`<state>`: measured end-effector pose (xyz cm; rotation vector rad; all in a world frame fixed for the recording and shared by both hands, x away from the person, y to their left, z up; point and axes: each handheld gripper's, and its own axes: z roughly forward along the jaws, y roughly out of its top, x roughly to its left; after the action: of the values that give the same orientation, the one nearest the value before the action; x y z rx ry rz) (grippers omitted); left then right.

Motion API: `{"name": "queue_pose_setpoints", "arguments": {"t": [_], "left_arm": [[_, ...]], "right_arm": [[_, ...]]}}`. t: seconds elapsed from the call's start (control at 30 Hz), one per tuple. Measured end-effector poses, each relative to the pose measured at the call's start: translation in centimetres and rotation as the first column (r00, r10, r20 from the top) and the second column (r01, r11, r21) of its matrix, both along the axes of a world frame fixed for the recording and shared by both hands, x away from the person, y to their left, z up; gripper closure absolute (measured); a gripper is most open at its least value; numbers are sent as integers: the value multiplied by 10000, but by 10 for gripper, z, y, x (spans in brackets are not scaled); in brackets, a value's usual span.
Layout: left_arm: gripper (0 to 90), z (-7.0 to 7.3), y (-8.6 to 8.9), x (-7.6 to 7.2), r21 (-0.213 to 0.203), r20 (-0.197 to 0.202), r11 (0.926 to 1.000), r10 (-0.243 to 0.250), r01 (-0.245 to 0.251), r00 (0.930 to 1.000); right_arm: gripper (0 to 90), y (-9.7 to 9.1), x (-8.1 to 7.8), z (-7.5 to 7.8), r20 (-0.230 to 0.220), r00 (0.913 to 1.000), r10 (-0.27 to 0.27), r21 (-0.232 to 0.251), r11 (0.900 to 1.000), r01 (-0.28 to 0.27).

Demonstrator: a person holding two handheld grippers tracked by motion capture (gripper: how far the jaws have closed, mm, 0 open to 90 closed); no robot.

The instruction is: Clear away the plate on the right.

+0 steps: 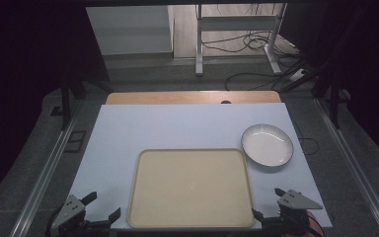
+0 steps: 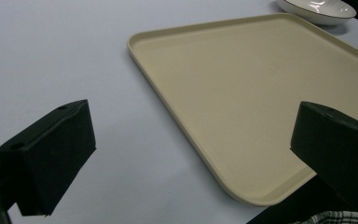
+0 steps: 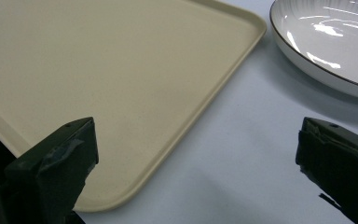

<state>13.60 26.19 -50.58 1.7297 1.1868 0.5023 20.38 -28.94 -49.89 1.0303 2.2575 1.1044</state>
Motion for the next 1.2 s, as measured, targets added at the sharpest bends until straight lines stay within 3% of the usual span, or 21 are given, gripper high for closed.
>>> {"name": "queue_pose_setpoints", "arguments": {"t": [0.13,0.77,0.97,1.2], "left_arm": [[0,0,1,0,-110,-26,9999,31,-31,10000],[0,0,2,0,-134,-49,9999,22,-23,10000],[0,0,2,0,-180,-46,9998,35,-35,10000],[0,0,2,0,-157,-48,9999,28,-29,10000]], "right_arm": [[0,0,0,1,158,9999,-11,-181,9998,14],[0,0,2,0,-119,9999,91,-515,9986,-97],[0,0,3,2,-29,9998,172,-245,9996,-173],[0,1,11,4,187,9998,116,-355,9993,-109]]}}
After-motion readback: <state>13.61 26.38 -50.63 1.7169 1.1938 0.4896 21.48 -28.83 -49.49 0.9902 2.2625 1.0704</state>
